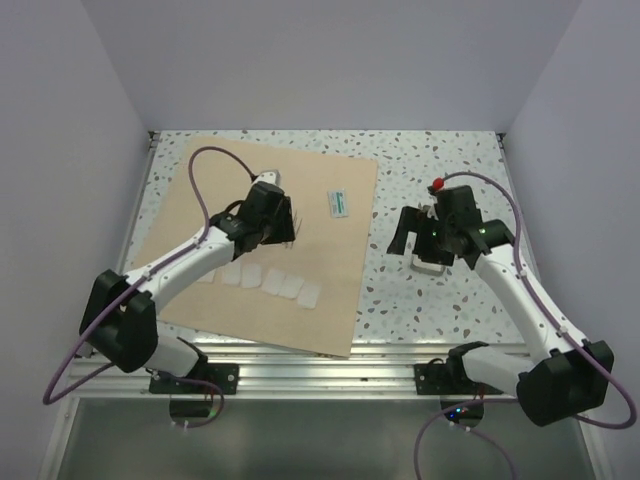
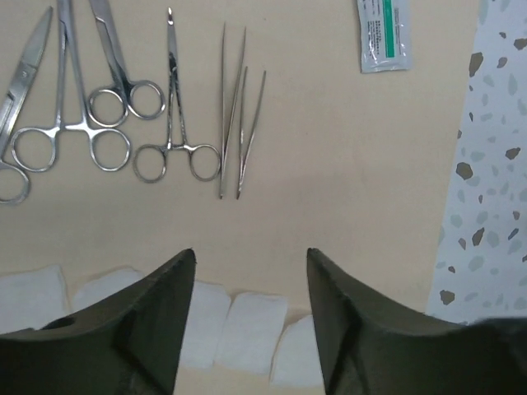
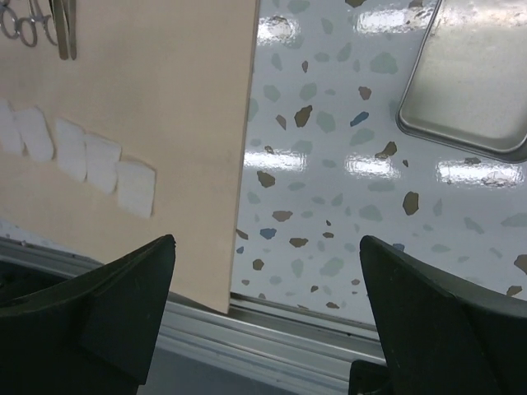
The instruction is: Prepare the surgical pack
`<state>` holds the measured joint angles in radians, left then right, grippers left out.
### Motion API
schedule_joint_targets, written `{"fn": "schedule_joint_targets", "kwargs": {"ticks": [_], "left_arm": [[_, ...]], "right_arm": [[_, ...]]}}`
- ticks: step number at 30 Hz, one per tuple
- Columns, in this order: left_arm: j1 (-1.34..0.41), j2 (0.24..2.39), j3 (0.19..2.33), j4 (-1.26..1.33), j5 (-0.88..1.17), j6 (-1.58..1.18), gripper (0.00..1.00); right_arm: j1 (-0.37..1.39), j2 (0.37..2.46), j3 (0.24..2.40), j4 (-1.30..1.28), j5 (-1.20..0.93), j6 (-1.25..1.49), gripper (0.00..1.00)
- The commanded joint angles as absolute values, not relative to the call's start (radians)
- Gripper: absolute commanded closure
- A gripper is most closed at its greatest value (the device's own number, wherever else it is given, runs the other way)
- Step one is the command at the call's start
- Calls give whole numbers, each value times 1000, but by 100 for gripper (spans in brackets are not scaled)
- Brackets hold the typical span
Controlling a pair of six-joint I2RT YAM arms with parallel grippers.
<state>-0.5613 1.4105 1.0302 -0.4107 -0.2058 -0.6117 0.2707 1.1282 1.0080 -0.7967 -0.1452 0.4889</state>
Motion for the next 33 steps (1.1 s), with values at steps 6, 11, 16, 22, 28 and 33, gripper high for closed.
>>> {"fn": "schedule_joint_targets", "kwargs": {"ticks": [6, 11, 16, 22, 28, 33], "left_arm": [[-568, 1663, 1226, -445, -164, -554, 57], [-549, 1753, 1285, -416, -109, -482, 53], [-542, 1856, 1365, -463, -84, -430, 58], [-471, 1884, 1378, -445, -28, -385, 73], [-439, 1914, 1385, -440, 43, -325, 78], [-440, 1937, 1387, -434, 52, -337, 77]], "right_arm": [[285, 1232, 1058, -879, -244, 434, 3], [287, 1304, 1106, -903, -249, 413, 3], [290, 1362, 1127, -900, -255, 410, 4], [290, 1408, 1126, -876, -275, 410, 2], [291, 1434, 1140, -871, -287, 408, 2], [291, 1451, 1144, -862, -294, 410, 1]]}}
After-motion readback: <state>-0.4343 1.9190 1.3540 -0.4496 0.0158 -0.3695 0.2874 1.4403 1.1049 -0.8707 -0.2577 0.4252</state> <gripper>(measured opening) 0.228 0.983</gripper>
